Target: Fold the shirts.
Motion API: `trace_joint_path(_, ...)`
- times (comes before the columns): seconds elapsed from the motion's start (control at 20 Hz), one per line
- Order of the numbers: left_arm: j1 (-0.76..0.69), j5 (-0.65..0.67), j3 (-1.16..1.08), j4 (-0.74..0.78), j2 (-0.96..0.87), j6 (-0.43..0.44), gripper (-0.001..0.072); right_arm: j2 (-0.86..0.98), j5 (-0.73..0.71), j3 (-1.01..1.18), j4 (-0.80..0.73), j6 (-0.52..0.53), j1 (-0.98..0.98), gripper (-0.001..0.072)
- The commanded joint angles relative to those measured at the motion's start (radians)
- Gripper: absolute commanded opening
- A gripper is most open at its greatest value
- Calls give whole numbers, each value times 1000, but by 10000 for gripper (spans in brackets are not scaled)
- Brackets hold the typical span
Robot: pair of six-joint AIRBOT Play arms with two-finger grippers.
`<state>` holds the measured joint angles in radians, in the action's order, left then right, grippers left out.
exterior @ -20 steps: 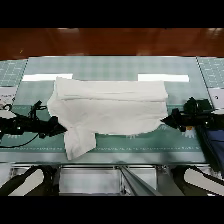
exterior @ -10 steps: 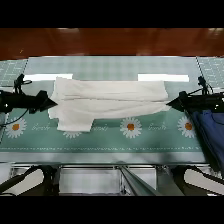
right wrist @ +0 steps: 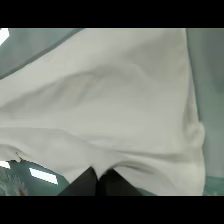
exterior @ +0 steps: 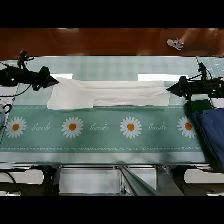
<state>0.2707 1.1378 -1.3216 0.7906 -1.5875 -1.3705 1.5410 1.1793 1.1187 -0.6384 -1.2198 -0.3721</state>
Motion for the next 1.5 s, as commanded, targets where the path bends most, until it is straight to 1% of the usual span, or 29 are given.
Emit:
trace_joint_path(0.0,-3,-5,-138,-7,-102,-15,19,72,-3,66,14,3,3,23)
trace_joint_path(0.15,-13,-2,-197,-7,-163,-15,19,121,-33,100,23,10,21,23)
trace_joint_path(0.35,-32,-5,-199,-6,-220,-14,19,194,-90,158,31,6,57,23)
trace_joint_path(0.6,-46,-29,-200,-6,-274,-7,20,238,-141,160,30,-3,70,27)
trace_joint_path(0.65,-47,-35,-200,-7,-274,-7,21,238,-150,160,32,-7,70,153)
trace_joint_path(0.7,-47,-34,-202,-7,-272,-8,81,238,-148,160,40,-11,71,379)
trace_joint_path(0.75,-45,-15,-211,-6,-269,-8,314,238,-124,167,52,-9,70,411)
trace_joint_path(0.8,-40,25,-234,-5,-264,-10,501,238,-84,183,52,-9,63,411)
trace_joint_path(0.9,-12,143,-310,-3,-248,-40,502,238,42,249,52,-41,29,411)
trace_joint_path(0.95,11,206,-359,7,-233,-76,502,236,129,299,52,-71,2,411)
trace_joint_path(1.0,37,257,-401,31,-209,-86,502,228,212,347,51,-92,-27,411)
trace_joint_path(1.05,68,290,-429,76,-167,-102,501,208,276,384,51,-97,-60,411)
trace_joint_path(1.1,98,296,-432,120,-113,-111,501,169,306,404,40,-97,-100,411)
trace_joint_path(1.15,127,296,-426,166,-47,-109,501,118,298,406,-2,-96,-136,411)
trace_joint_path(1.2,148,294,-411,203,18,-108,501,64,285,406,-84,-95,-169,411)
trace_joint_path(1.3,168,246,-319,242,165,-89,501,-44,229,370,-342,-110,-202,411)
trace_joint_path(1.35,167,204,-243,237,240,-89,501,-84,175,317,-418,-126,-204,411)
trace_joint_path(1.4,150,150,-140,238,327,-89,501,-114,113,237,-437,-130,-204,412)
trace_joint_path(1.45,121,88,-21,238,414,-88,501,-126,61,153,-411,-129,-204,414)
